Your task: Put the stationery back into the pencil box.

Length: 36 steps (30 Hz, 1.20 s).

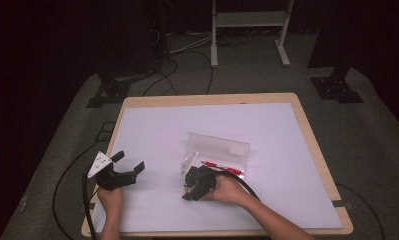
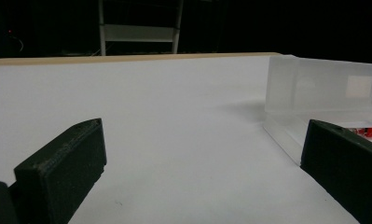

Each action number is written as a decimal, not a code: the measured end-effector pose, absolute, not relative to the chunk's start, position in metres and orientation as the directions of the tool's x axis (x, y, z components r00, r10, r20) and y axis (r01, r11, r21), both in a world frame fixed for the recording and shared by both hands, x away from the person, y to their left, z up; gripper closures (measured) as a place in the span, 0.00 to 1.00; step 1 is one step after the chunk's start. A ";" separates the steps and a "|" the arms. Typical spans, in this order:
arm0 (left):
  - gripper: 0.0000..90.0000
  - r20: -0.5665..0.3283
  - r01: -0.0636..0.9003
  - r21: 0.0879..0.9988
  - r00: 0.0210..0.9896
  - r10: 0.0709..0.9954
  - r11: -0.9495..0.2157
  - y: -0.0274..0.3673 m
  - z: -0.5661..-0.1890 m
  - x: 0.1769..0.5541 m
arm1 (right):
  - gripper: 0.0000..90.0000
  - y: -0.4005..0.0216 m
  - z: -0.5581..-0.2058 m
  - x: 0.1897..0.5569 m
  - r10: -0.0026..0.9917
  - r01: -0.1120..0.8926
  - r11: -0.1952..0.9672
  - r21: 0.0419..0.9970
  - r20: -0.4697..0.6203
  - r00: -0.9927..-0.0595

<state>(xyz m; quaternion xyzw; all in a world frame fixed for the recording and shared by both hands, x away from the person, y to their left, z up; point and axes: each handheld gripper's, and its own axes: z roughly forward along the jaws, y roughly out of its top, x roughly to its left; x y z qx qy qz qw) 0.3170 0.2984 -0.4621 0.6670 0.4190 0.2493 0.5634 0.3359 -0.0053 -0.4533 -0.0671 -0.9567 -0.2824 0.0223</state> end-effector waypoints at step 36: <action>0.00 -0.141 0.277 0.961 0.525 0.839 -0.012 0.299 -0.462 0.317 | 0.65 -0.023 -0.408 0.362 0.159 0.151 0.798 0.584 0.038 -0.987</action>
